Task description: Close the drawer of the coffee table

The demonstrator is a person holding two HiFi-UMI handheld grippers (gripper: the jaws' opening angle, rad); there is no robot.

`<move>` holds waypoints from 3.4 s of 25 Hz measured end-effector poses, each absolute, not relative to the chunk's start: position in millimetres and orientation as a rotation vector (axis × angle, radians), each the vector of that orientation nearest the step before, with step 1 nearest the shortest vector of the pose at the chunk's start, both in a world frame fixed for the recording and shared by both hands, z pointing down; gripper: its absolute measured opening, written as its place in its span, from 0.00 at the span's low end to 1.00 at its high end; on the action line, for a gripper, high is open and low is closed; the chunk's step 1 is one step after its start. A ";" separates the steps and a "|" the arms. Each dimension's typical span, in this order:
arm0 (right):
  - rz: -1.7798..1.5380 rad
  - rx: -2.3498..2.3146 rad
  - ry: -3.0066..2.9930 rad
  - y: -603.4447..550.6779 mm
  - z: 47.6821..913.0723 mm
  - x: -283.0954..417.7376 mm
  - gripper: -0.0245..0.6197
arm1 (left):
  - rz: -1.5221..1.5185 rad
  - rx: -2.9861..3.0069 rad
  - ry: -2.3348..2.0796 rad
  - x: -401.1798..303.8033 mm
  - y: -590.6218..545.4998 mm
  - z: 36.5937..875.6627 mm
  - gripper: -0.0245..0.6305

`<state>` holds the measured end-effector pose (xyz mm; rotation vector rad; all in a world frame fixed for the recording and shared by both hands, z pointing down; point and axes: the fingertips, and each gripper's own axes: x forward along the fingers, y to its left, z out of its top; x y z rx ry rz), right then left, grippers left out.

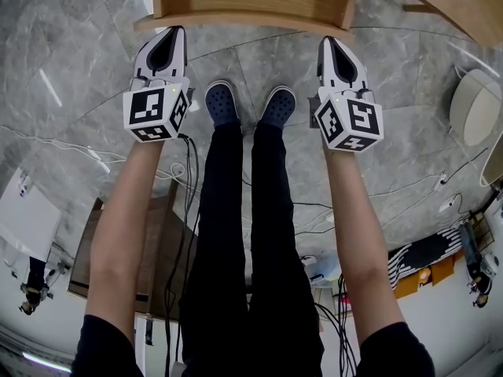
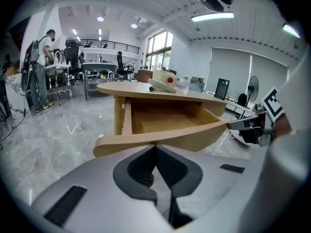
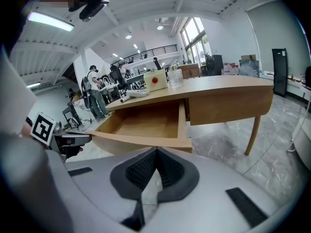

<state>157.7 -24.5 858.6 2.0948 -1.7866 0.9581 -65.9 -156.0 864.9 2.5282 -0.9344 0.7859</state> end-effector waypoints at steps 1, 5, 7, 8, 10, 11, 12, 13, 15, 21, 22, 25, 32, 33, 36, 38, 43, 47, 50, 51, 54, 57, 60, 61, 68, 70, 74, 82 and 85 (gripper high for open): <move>0.958 2.096 -1.785 -24.6 858.3 158.1 0.08 | 0.786 2.529 -0.930 -65.6 -156.1 864.7 0.07; 0.960 2.103 -1.782 -25.3 858.6 157.6 0.08 | 0.790 2.540 -0.915 -66.2 -156.7 864.8 0.07; 0.965 2.102 -1.775 -24.7 859.5 157.9 0.08 | 0.791 2.538 -0.914 -65.8 -156.3 865.6 0.07; 0.966 2.103 -1.772 -24.1 859.7 158.1 0.08 | 0.791 2.535 -0.914 -65.6 -155.7 865.8 0.07; 0.963 2.102 -1.772 -23.6 858.7 158.2 0.08 | 0.788 2.532 -0.914 -65.4 -155.2 864.9 0.07; 0.958 2.102 -1.775 -24.1 857.5 158.4 0.08 | 0.785 2.533 -0.915 -65.3 -155.6 863.7 0.07; 0.950 2.102 -1.779 -25.1 856.1 158.8 0.08 | 0.782 2.536 -0.916 -65.0 -156.4 862.1 0.07; 0.943 2.103 -1.783 -26.0 854.7 159.4 0.08 | 0.778 2.539 -0.917 -64.5 -157.1 860.7 0.07; 0.935 2.108 -1.785 -27.0 853.2 161.0 0.08 | 0.773 2.546 -0.915 -63.4 -157.2 859.2 0.07; 0.940 2.129 -1.786 -32.3 850.7 164.9 0.08 | 0.754 2.542 -0.914 -61.3 -159.2 857.2 0.07; 0.936 2.125 -1.791 -33.5 849.7 164.8 0.08 | 0.748 2.540 -0.921 -61.2 -161.0 856.1 0.07; 0.919 2.107 -1.802 -34.9 849.2 163.2 0.08 | 0.741 2.529 -0.941 -61.2 -165.5 855.6 0.07; 0.918 2.132 -1.797 -37.8 847.1 164.5 0.08 | 0.733 2.540 -0.937 -60.2 -167.8 853.4 0.07; 0.915 2.132 -1.802 -38.6 846.2 164.8 0.08 | 0.728 2.539 -0.941 -60.0 -168.6 852.5 0.07; 0.908 2.129 -1.813 -41.4 843.4 166.6 0.08 | 0.716 2.537 -0.953 -58.0 -172.0 849.4 0.07; 0.904 2.132 -1.814 -43.3 841.6 168.1 0.08 | 0.708 2.536 -0.958 -56.6 -173.7 847.7 0.07; 0.915 2.145 -1.809 -46.8 840.9 171.2 0.08 | 0.710 2.543 -0.946 -55.5 -173.7 847.0 0.07; 0.912 2.141 -1.813 -49.0 839.5 173.4 0.08 | 0.705 2.540 -0.956 -54.8 -173.8 845.1 0.07; 0.909 2.140 -1.813 -50.0 839.4 175.7 0.08 | 0.697 2.531 -0.967 -53.0 -173.9 844.9 0.07; 0.907 2.138 -1.814 -50.2 839.2 175.9 0.08 | 0.695 2.528 -0.971 -52.8 -174.1 844.8 0.07; 0.903 2.134 -1.818 -50.8 838.8 174.6 0.08 | 0.692 2.523 -0.981 -53.8 -175.3 844.3 0.07; 0.893 2.136 -1.814 -51.8 838.7 175.5 0.08 | 0.693 2.522 -0.987 -52.7 -176.9 844.1 0.07; 0.880 2.142 -1.803 -53.6 838.7 176.9 0.08 | 0.715 2.539 -0.995 -51.2 -178.1 844.3 0.07; 0.883 2.148 -1.802 -54.5 838.8 177.2 0.08 | 0.720 2.543 -0.995 -50.9 -178.6 844.4 0.07; 0.884 2.158 -1.804 -61.8 838.7 178.9 0.08 | 0.659 2.482 -1.032 -48.6 -188.4 844.6 0.07; 0.889 2.159 -1.807 -64.8 838.6 179.5 0.08 | 0.652 2.472 -1.043 -47.5 -192.5 844.3 0.07; 0.900 2.166 -1.811 -68.7 840.0 183.4 0.08 | 0.665 2.478 -1.034 -42.8 -197.8 845.4 0.07; 0.917 2.179 -1.809 -75.7 840.0 185.4 0.08 | 0.666 2.479 -1.022 -41.2 -204.0 845.5 0.07; 0.925 2.186 -1.808 -79.4 839.9 189.8 0.08 | 0.670 2.485 -1.013 -37.0 -207.3 845.4 0.07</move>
